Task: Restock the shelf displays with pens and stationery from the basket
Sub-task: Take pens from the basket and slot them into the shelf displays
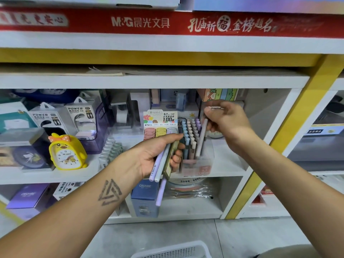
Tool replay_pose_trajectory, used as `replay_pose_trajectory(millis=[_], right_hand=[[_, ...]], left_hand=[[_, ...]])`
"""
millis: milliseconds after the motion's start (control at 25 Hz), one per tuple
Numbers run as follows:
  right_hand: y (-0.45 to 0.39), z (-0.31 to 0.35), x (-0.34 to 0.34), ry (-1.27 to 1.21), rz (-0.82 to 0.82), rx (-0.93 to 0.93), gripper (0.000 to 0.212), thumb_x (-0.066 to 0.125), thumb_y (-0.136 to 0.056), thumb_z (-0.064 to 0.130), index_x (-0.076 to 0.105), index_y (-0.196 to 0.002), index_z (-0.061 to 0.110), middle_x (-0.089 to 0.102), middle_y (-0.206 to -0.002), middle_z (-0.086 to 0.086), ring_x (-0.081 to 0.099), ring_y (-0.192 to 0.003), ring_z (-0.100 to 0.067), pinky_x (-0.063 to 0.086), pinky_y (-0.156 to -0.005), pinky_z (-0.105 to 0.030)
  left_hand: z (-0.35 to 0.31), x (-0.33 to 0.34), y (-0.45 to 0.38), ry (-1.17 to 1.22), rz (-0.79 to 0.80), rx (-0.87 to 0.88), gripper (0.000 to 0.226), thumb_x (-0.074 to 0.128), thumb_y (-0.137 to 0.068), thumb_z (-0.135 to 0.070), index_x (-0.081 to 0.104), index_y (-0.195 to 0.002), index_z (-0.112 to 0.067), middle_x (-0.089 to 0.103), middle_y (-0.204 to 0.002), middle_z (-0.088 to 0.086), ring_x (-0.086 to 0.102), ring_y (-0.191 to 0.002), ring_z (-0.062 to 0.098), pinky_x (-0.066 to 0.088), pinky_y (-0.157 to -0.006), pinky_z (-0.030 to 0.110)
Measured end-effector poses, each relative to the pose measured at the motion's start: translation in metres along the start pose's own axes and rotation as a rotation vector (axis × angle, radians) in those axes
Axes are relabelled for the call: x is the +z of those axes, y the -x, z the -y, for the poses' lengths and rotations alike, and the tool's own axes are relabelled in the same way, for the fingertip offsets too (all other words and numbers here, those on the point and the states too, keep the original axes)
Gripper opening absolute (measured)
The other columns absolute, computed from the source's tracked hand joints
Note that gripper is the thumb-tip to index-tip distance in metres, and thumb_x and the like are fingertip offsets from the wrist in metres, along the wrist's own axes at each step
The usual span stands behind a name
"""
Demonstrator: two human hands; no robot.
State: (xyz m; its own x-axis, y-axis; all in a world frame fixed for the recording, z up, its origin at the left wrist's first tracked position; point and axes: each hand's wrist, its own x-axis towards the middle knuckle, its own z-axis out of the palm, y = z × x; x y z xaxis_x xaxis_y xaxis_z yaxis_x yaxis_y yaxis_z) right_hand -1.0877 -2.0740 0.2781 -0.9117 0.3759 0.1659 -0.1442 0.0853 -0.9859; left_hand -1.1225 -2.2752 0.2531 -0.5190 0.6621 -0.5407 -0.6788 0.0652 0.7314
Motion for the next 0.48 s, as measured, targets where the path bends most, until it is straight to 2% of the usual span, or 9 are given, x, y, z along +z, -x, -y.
replay_pose_trajectory(millis=[80,200,320,480], right_hand=[[0.005,-0.002,-0.007,0.281,0.01,-0.184,0.012,0.063,-0.097,0.007,0.055,-0.105,0.013,0.066,-0.061,-0.002,0.061,-0.051,-0.014,0.051,-0.05,-0.025],[0.019,-0.011,-0.015,0.57,0.146,-0.378,0.019,0.066,-0.096,0.015,0.05,-0.099,0.025,0.067,-0.07,-0.002,0.068,-0.064,-0.013,0.059,-0.064,-0.035],[0.026,-0.025,-0.018,0.704,0.215,-0.441,0.019,0.069,-0.094,0.016,0.052,-0.094,0.023,0.068,-0.076,-0.001,0.068,-0.071,-0.014,0.058,-0.07,-0.045],[0.029,-0.034,-0.018,0.805,0.257,-0.484,0.019,0.069,-0.094,0.021,0.051,-0.09,0.025,0.067,-0.072,0.007,0.067,-0.068,-0.005,0.058,-0.066,-0.043]], left_hand=[[-0.001,-0.004,-0.001,0.031,-0.033,0.001,0.019,0.063,-0.09,-0.023,0.061,-0.083,-0.006,0.049,-0.061,0.003,0.046,-0.045,0.012,0.04,-0.04,0.017],[-0.002,-0.004,-0.001,0.073,-0.036,0.008,0.013,0.059,-0.091,-0.013,0.061,-0.083,-0.002,0.051,-0.062,0.005,0.048,-0.046,0.012,0.041,-0.04,0.018],[-0.001,0.001,-0.003,0.1,-0.033,0.022,0.014,0.057,-0.093,-0.012,0.061,-0.086,0.0,0.053,-0.061,0.008,0.05,-0.046,0.013,0.042,-0.039,0.019],[0.001,0.004,-0.004,0.145,-0.03,0.066,0.013,0.057,-0.093,-0.011,0.06,-0.098,0.0,0.056,-0.066,0.009,0.053,-0.047,0.015,0.043,-0.041,0.019]])
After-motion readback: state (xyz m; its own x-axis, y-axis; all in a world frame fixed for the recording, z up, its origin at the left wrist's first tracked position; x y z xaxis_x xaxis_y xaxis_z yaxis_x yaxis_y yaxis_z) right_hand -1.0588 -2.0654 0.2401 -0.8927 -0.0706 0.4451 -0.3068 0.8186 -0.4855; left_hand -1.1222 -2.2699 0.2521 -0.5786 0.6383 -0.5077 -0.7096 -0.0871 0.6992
